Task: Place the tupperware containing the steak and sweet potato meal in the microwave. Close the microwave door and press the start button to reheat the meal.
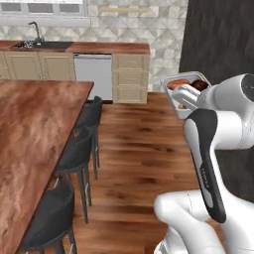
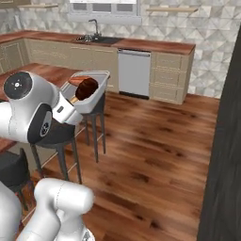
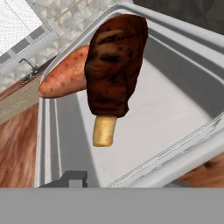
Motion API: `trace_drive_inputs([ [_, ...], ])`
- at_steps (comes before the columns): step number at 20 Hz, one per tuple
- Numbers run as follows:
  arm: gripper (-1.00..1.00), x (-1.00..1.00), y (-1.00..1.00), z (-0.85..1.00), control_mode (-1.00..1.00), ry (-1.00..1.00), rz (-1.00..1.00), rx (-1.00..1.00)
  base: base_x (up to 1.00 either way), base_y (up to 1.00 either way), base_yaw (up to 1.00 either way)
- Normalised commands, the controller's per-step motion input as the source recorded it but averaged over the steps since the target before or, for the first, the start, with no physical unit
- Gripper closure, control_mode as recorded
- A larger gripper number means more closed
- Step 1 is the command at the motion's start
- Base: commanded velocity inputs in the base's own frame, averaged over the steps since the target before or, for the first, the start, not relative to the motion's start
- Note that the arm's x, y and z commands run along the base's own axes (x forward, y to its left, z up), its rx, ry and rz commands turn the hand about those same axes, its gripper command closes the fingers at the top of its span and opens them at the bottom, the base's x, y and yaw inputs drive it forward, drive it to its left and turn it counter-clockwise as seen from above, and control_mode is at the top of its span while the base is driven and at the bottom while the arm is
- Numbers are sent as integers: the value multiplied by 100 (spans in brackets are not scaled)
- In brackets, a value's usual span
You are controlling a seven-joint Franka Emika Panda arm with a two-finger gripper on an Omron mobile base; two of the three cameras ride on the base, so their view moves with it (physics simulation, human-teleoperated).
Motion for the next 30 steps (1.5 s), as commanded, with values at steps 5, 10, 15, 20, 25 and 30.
trace_drive_inputs([
  [5,100,0,0,0,100,0,0,0,100,-39,-6],
  [10,100,0,0,0,100,0,0,0,100,-50,16],
  [15,100,0,0,0,100,0,0,0,100,-71,29],
  [20,100,0,0,0,100,0,0,0,100,-78,29],
  [25,100,0,0,0,100,0,0,0,100,-73,32],
  [30,100,0,0,0,100,0,0,0,100,-61,41],
])
